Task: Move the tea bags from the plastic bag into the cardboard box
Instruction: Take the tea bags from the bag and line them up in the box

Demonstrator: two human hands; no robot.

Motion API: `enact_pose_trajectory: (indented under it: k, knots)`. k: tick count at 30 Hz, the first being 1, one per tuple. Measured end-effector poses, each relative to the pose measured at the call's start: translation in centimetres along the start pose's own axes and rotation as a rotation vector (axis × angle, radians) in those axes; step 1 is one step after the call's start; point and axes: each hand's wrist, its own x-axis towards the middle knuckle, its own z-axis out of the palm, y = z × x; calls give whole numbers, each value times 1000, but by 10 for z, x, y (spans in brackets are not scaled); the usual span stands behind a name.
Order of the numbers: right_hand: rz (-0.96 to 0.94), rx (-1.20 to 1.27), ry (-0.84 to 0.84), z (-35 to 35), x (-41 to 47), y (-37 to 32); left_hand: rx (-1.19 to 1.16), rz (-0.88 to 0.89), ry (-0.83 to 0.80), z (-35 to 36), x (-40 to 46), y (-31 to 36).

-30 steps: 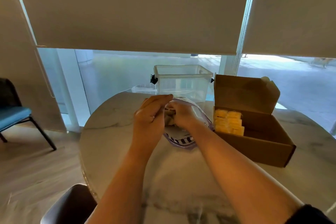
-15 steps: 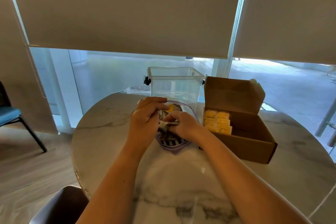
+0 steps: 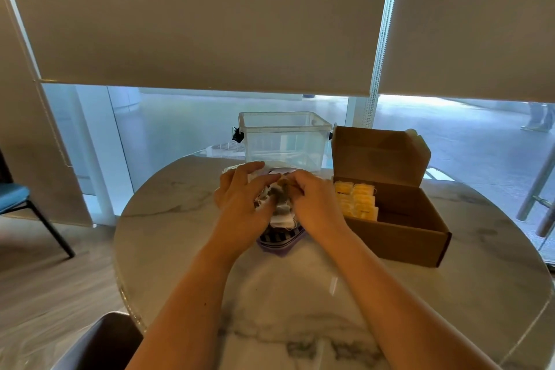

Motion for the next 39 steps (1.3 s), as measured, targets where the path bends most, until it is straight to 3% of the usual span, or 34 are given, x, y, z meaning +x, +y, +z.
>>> enact_pose_trajectory:
  k: [3,9,13,16,19,22,24,28,39]
  knots:
    - [19,54,-19,-8,1,-6,78,-14,-21,2,-2,-1]
    - [286,523,-98,-37,-4,-13,-80,28,61,3,0,7]
    - [469,602,-136,-58,-5,-8,-169,77,-42,7,-3,15]
    - [481,524,-8,-84,0,6,-131,84,-60,10,-4,14]
    - [522,224,93,-107,1,33,-147,71,-59,10,-4,18]
    - [622,-220,-81,-117,0,59,-129,78,-45,12,-4,18]
    - [690,-378,-216,-116,2,66,-138,72,-42,12,-4,17]
    - [718,-420,-283,-100,8,72,-162,67,-37,14,-3,15]
    - [760,-411,-164,-82,15,72,-48,79,40,17,0,7]
